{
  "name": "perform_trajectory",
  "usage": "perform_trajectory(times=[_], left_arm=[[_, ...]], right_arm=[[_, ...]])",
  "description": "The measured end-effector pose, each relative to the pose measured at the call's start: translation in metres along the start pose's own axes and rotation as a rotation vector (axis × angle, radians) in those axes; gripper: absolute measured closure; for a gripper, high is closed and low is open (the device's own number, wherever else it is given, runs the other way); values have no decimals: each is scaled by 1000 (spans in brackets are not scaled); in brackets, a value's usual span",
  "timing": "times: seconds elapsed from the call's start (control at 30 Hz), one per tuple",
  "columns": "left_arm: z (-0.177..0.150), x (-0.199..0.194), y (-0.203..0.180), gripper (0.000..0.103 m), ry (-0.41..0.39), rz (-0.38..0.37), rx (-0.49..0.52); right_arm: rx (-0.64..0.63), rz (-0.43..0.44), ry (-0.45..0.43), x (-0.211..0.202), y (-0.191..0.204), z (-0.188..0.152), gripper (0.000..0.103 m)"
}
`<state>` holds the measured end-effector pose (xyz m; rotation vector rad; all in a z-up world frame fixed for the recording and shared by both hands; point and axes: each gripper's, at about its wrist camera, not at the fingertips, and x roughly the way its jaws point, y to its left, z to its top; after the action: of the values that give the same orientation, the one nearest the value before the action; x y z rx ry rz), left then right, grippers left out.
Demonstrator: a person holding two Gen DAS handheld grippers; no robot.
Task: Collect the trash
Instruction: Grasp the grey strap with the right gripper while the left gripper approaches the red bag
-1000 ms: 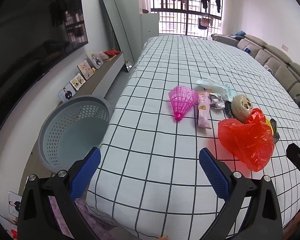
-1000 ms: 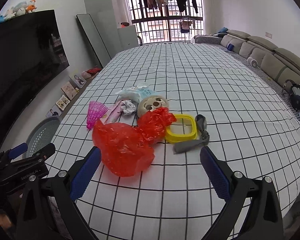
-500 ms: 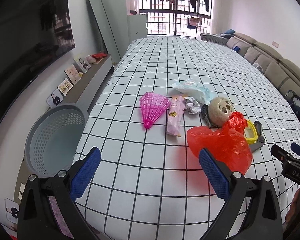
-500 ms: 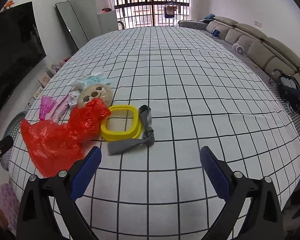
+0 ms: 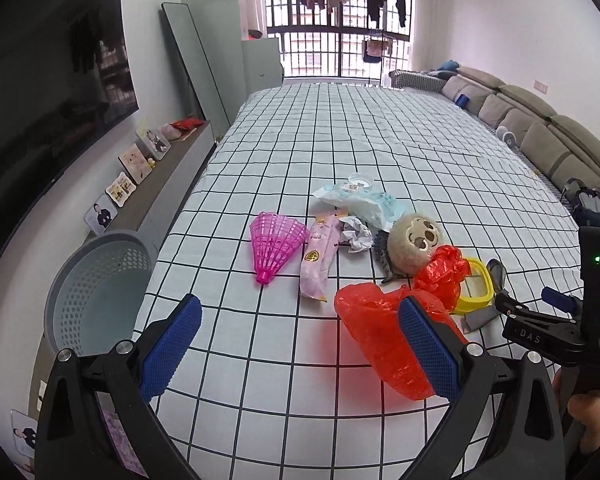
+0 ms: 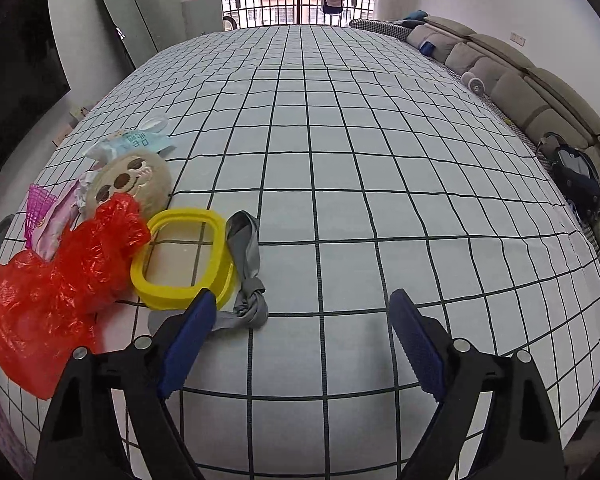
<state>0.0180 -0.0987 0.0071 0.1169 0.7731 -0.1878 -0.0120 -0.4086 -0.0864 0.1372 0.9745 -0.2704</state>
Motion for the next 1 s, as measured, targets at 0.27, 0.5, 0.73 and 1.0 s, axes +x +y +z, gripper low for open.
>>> perform_trajectory(times=[0.27, 0.5, 0.73, 1.0], left_arm=[[0, 4, -2, 6, 10, -10, 2], [-2, 7, -5, 6, 16, -18, 11], [-4, 8, -13, 6, 30, -42, 21], [5, 16, -41, 6, 47, -102, 61]], right_arm=[[-7, 18, 23, 13, 5, 2, 43], [-25, 61, 10, 13, 13, 2, 86], [1, 88, -10, 0, 0, -7, 87], [28, 127, -51, -26, -15, -22, 87]])
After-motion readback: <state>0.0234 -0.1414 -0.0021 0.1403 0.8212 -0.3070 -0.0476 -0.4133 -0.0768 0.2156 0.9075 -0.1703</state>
